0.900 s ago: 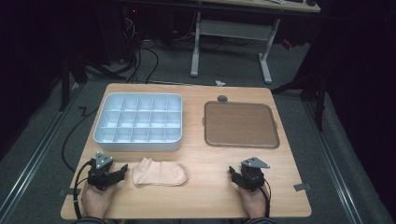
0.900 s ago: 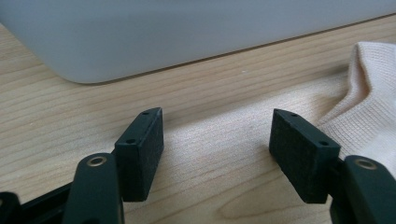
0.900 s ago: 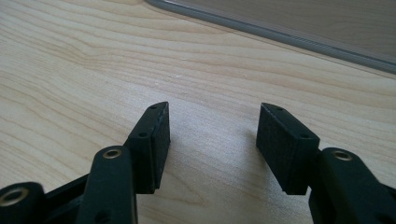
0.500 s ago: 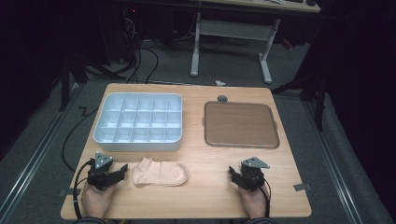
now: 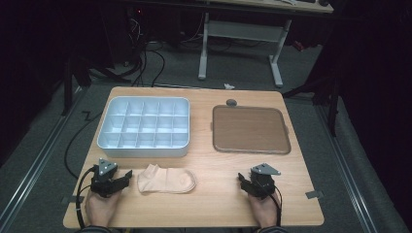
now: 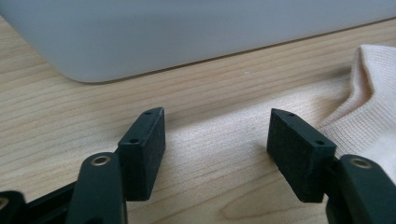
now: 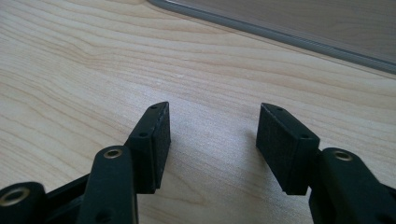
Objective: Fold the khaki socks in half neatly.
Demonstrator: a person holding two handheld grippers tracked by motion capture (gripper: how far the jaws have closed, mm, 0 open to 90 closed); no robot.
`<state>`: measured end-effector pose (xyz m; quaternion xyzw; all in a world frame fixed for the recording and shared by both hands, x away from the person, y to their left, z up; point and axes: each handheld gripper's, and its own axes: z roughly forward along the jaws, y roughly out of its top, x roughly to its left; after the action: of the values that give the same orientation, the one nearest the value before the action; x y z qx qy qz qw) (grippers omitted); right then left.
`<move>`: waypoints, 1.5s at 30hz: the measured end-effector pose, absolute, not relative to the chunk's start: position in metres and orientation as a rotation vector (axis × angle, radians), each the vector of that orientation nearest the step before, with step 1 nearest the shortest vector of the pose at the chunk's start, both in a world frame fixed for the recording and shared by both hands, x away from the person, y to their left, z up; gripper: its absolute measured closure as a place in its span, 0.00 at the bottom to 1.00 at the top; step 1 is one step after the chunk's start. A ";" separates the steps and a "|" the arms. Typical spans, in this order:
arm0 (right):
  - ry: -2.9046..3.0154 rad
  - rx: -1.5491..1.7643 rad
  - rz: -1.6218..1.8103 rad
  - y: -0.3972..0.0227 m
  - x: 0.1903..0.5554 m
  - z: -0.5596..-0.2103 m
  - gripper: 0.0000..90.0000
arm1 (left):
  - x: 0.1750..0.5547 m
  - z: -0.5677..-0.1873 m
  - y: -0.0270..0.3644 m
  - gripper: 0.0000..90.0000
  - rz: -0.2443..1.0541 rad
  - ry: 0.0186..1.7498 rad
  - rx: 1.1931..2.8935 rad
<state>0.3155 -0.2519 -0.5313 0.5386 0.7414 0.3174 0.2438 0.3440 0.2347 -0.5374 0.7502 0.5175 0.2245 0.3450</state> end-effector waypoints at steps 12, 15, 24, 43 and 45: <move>2.029 1.468 0.870 -0.252 0.316 -0.531 0.50 | 0.343 -0.537 0.234 0.40 0.568 1.315 1.970; 2.030 1.468 0.871 -0.253 0.316 -0.531 0.51 | 0.343 -0.537 0.233 0.36 0.556 1.289 1.987; 2.011 1.480 0.873 -0.253 0.316 -0.530 0.57 | 0.344 -0.536 0.234 0.36 0.518 1.278 1.991; 2.126 1.357 1.022 -0.209 0.305 -0.517 0.64 | 0.330 -0.523 0.209 0.41 0.303 1.162 1.949; 2.150 1.341 1.049 -0.201 0.304 -0.516 0.64 | 0.331 -0.525 0.204 0.41 0.293 1.166 1.976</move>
<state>0.3038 -0.2010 -0.5156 0.4792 0.7684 0.3749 0.1985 0.3311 0.2037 -0.5246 0.7821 0.4614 0.1160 0.4025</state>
